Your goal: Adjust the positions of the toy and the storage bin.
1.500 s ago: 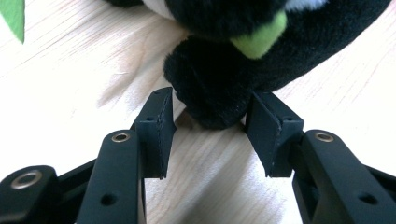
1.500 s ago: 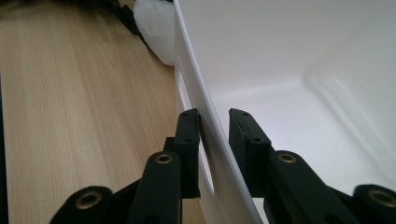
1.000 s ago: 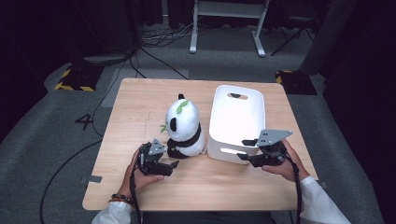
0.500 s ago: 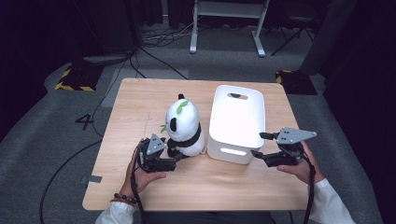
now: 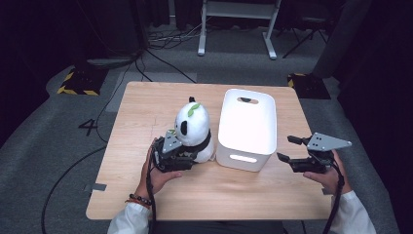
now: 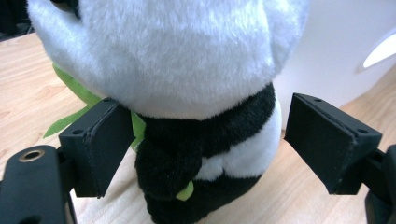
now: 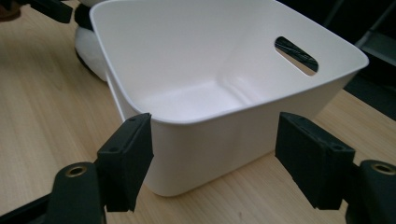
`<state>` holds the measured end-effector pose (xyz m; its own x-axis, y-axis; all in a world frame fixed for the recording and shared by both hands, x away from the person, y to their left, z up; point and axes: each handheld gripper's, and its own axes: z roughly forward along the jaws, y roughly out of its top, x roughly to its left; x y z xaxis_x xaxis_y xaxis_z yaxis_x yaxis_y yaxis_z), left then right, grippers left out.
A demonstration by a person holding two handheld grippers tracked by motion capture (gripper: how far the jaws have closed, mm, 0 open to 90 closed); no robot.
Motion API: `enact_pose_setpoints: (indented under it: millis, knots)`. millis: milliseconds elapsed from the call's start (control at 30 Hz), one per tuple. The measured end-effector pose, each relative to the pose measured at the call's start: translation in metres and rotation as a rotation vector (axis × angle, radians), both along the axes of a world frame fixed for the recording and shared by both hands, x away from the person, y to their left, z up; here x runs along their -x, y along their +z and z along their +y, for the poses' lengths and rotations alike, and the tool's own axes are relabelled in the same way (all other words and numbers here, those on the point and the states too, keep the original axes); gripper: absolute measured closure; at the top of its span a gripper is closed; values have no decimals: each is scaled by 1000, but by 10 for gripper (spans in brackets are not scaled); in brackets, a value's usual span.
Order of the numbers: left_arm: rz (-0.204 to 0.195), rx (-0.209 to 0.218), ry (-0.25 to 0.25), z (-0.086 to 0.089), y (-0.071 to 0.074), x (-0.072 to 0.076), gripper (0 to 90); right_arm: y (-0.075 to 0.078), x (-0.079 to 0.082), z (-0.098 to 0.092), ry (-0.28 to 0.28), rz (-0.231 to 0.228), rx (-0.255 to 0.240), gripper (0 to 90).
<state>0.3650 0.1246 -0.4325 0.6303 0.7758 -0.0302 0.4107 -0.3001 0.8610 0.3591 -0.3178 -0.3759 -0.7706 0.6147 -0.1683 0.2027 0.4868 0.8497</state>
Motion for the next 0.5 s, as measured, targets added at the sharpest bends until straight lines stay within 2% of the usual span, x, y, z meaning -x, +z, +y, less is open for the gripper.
enact_pose_setpoints:
  millis: [100,167,267,400,500]
  knots:
    - [19,10,3,-3,-2,-5,147,-4,-1,-7,-18,3,-6,279]
    - [30,-8,14,-6,-4,-10,152,-8,-2,-11,-53,-10,18,278]
    - [51,-14,23,-8,-7,-15,151,-13,-3,-16,-66,-1,3,279]
    - [63,-11,11,-12,-10,-23,82,-24,-8,-28,-109,13,-21,280]
    - [84,-15,-3,-15,-13,-29,58,-32,-11,-35,-135,24,-14,278]
